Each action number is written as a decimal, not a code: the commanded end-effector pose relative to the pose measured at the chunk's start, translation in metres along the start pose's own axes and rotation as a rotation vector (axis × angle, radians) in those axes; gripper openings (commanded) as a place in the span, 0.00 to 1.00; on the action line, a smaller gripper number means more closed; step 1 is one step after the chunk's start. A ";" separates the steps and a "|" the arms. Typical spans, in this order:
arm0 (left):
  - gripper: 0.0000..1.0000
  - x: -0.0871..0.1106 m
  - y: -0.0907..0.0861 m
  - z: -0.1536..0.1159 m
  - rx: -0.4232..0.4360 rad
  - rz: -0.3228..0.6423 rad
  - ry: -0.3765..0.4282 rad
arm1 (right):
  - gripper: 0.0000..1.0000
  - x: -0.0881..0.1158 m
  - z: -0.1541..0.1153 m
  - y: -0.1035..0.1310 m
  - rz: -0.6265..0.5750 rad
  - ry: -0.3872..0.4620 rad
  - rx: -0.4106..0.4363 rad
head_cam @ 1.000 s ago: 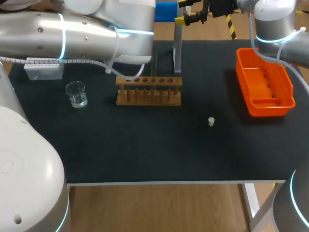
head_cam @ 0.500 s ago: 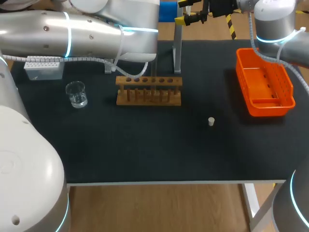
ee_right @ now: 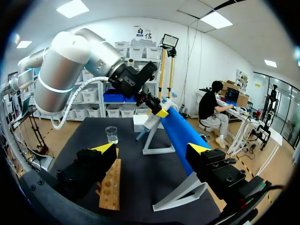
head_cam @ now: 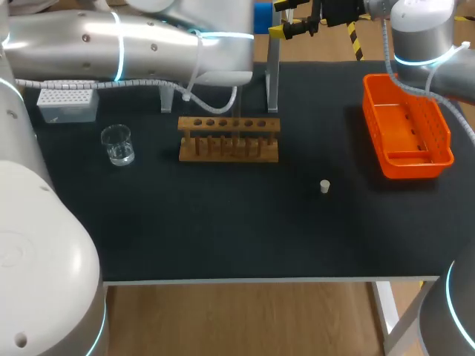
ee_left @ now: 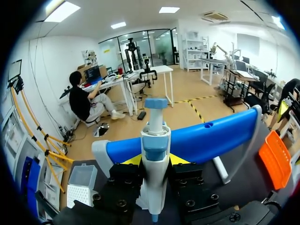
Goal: Invert the test tube, pick up the pipette, mount the tip to pipette, aspirate from beaker and dispense into the tube, eject the tip, return the pipette, and cap with the stopper.
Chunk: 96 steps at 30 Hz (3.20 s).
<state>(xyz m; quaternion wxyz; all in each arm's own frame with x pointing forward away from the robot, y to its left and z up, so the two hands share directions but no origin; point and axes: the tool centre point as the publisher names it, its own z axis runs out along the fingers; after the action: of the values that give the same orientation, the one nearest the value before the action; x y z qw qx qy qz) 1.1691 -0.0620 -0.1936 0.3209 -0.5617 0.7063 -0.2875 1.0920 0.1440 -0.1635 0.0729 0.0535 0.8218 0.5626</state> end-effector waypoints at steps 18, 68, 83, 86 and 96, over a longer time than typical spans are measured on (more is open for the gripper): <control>0.00 0.001 0.002 0.009 -0.061 -0.005 -0.010 | 1.00 -0.001 -0.001 0.000 0.000 0.004 0.002; 1.00 0.001 0.017 -0.106 0.410 0.301 0.703 | 1.00 -0.001 -0.001 0.000 0.000 0.004 0.002; 1.00 0.015 0.036 -0.126 0.401 0.459 1.038 | 1.00 -0.001 -0.001 0.000 0.000 0.004 0.002; 1.00 0.015 0.036 -0.126 0.401 0.459 1.038 | 1.00 -0.001 -0.001 0.000 0.000 0.004 0.002; 1.00 0.015 0.036 -0.126 0.401 0.459 1.038 | 1.00 -0.001 -0.001 0.000 0.000 0.004 0.002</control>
<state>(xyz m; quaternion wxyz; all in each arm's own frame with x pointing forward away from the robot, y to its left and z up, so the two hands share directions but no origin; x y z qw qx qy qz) 1.0448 -0.0672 -0.1463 0.1720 -0.1686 0.7900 -0.5638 1.0920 0.1440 -0.1635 0.0729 0.0535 0.8218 0.5626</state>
